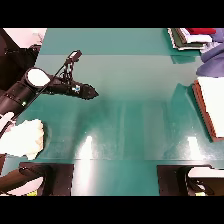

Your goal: Fold the shirts.

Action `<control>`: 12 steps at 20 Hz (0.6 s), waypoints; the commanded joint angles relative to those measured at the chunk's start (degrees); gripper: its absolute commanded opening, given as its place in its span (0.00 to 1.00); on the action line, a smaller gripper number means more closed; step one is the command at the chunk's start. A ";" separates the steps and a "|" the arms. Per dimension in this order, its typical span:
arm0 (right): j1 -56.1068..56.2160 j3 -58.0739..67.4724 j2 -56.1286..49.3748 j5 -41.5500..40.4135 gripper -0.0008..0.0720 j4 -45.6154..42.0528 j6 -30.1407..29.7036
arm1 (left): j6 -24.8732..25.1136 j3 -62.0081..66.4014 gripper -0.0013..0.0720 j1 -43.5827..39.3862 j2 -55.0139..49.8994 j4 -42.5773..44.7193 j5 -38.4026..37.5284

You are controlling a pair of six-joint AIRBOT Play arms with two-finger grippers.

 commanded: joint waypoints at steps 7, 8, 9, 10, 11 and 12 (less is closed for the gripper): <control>-9.18 -22.49 15.37 9.20 0.04 -16.79 0.11 | 0.26 0.04 0.06 -0.04 0.00 0.04 -2.73; -10.32 -25.83 17.49 9.14 0.04 -18.62 0.11 | 0.26 0.04 0.06 -0.04 -0.02 0.04 -2.75; -11.61 -29.03 19.45 9.18 0.04 -20.52 0.11 | 0.28 0.04 0.06 -0.04 -0.02 0.04 -2.78; -12.76 -31.80 21.09 9.22 0.04 -22.32 0.11 | 0.28 0.04 0.06 -0.04 0.00 0.04 -2.78; -13.97 -34.49 22.69 9.25 0.04 -24.02 0.33 | 0.28 0.04 0.06 -0.04 0.00 0.04 -2.78; -15.26 -37.24 24.24 9.44 0.04 -25.49 0.35 | 0.28 0.04 0.06 -0.04 -0.02 0.04 -2.78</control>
